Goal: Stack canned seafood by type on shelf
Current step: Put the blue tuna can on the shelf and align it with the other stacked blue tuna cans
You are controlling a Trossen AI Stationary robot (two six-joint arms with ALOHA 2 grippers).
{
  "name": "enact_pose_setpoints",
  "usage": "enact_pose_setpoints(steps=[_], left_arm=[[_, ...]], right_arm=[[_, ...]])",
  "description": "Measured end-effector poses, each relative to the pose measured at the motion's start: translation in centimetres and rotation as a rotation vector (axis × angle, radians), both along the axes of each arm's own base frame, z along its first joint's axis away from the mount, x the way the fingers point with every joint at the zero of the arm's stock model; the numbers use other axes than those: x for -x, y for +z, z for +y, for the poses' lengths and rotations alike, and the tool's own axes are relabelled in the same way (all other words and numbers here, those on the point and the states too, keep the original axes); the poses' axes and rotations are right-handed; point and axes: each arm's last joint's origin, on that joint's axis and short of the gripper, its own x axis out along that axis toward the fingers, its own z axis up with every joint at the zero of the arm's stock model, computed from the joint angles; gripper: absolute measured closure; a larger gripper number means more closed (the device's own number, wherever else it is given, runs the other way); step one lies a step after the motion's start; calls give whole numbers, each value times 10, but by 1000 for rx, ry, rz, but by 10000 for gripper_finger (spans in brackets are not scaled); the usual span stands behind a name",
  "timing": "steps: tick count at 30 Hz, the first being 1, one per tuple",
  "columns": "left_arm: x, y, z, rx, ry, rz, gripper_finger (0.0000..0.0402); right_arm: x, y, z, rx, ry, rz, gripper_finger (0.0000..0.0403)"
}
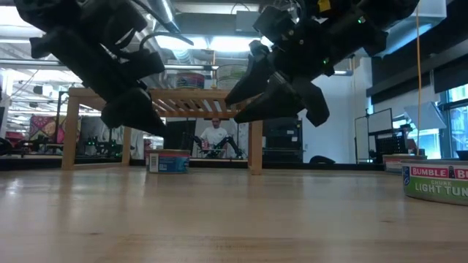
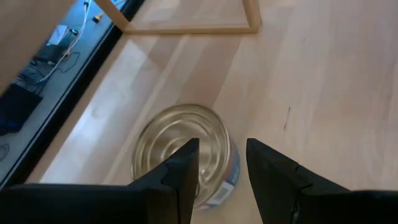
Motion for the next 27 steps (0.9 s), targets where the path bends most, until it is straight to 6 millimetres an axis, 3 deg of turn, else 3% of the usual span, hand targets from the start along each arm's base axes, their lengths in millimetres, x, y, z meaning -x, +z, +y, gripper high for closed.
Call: enact_pose_setpoints(steps=[7,27], left_arm=[[-3,-6,2,63,-35,12,273],[-10,-28,13,27,5,97,273]], right_arm=[[0,0,0,0,0,-1,166],[-2,4,0,-10,0,-49,166]])
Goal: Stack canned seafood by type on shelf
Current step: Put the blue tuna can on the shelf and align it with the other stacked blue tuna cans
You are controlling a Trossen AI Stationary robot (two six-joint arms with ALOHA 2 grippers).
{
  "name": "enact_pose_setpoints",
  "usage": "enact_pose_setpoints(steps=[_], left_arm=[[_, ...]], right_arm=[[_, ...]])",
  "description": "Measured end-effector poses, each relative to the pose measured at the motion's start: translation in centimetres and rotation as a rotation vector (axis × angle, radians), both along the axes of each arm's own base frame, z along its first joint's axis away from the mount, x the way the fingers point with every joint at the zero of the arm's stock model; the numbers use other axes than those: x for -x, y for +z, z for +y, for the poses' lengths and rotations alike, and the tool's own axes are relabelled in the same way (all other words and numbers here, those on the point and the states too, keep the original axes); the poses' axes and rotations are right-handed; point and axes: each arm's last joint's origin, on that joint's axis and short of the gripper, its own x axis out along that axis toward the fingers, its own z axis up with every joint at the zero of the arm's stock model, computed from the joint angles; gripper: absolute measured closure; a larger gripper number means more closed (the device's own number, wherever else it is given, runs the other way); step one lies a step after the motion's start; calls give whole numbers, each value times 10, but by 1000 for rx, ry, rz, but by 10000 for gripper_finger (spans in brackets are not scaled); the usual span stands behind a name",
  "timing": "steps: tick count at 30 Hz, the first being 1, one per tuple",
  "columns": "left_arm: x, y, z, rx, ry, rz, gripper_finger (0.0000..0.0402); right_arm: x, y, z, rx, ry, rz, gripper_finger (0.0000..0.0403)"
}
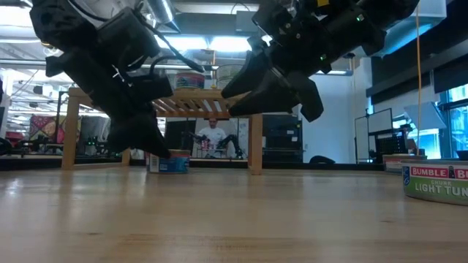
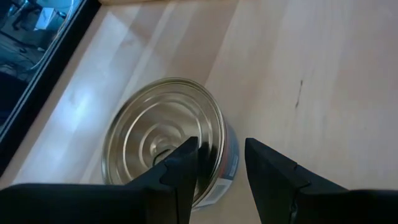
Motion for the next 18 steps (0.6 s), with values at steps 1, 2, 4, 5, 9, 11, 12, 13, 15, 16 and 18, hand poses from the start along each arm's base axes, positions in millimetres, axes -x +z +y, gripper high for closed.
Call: enact_pose_setpoints(steps=[1,2,4,5,9,11,12,13,15,16,18], left_arm=[[0,-1,0,1,0,2,273],[-1,-1,0,-2,2,4,273],[-1,-2,0,-5,3,8,273],[-1,-2,0,-4,2,8,273],[-1,-2,-1,-14,-13,21,273],[0,-3,-1,-19,-21,29,273],[0,-3,-1,-19,-24,31,273],[0,-3,-1,-22,-29,35,273],[0,-3,-1,-26,-36,42,275],[0,-3,-1,-27,-37,43,279],[0,-3,-1,-28,-36,44,293]], right_arm=[[0,0,0,0,0,0,166],[0,0,0,0,0,0,166],[0,0,0,0,0,0,166],[0,0,0,0,0,0,166],[0,0,0,0,0,0,166],[0,0,0,0,0,0,166],[0,0,0,0,0,0,166],[0,0,0,0,0,0,166],[0,0,0,0,0,0,166],[0,0,0,-1,0,0,166],[0,0,0,0,0,0,166]])
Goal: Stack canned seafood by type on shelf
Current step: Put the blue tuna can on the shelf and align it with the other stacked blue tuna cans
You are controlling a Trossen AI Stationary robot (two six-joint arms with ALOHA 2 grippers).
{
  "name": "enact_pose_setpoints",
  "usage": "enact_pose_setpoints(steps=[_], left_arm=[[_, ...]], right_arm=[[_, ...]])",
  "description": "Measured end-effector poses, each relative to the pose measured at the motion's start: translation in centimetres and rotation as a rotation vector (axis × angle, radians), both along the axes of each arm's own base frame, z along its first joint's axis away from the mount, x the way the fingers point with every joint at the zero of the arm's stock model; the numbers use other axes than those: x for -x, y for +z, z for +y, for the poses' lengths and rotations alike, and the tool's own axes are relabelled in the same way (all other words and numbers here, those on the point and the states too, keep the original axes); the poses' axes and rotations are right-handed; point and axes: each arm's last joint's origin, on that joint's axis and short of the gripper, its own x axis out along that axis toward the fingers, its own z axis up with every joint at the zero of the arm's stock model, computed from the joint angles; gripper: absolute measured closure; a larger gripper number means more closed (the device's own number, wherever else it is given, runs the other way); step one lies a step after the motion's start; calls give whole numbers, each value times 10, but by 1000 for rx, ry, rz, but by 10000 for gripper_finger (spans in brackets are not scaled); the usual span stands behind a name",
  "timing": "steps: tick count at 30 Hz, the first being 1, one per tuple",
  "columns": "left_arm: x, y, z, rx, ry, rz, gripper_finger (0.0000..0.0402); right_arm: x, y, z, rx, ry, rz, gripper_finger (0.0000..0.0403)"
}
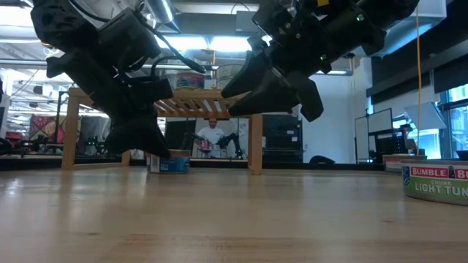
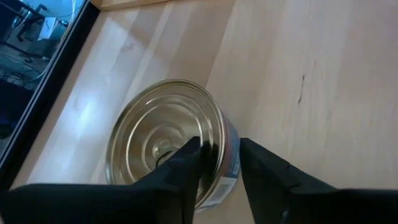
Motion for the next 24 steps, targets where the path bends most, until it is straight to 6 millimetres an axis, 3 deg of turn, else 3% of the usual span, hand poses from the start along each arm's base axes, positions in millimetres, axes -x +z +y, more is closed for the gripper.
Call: enact_pose_setpoints(steps=[12,24], left_arm=[[-1,0,-3,30,5,-25,393],[-9,9,-17,89,-10,-81,400]], right_arm=[[-1,-3,0,1,0,8,166],[-17,-38,2,65,-28,-27,166]])
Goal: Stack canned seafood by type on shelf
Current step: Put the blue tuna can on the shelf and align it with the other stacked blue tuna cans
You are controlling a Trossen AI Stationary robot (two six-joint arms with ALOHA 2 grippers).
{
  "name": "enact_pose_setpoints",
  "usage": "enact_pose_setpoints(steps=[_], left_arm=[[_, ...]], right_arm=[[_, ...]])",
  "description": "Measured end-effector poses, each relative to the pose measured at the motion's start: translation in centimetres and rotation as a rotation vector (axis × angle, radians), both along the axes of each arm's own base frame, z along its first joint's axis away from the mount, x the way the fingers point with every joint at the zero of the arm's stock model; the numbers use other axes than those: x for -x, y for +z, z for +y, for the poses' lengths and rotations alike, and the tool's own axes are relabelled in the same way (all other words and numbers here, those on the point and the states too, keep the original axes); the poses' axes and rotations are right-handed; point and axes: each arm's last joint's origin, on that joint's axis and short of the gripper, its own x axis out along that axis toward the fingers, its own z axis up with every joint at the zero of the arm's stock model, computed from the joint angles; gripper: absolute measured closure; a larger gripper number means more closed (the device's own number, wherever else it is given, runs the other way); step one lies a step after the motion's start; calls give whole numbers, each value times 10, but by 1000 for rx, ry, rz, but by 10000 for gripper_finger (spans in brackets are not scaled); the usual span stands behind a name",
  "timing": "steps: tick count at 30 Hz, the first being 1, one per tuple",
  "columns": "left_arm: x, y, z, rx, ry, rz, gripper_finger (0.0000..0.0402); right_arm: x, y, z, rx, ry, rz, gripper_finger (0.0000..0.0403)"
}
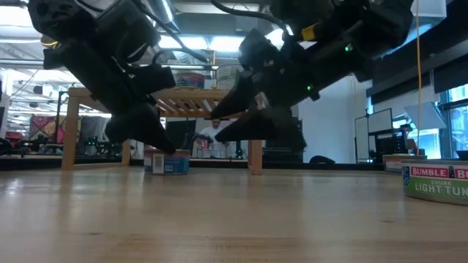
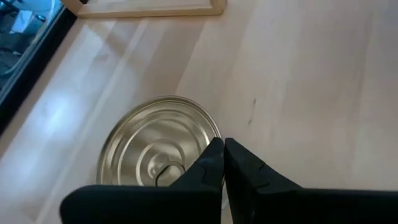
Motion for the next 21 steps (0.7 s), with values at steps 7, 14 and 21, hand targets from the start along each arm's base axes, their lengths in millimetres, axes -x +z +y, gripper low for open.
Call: enact_pose_setpoints(steps=[7,14,21], left_arm=[[0,1,-13,87,16,-61,400],[2,1,-32,171,7,-111,401],[5,2,-45,185,-35,-111,400]], right_arm=[[-3,-7,0,3,-13,-17,166],[-4,-11,1,-6,6,-18,166],[-6,-16,3,-30,51,-21,166]])
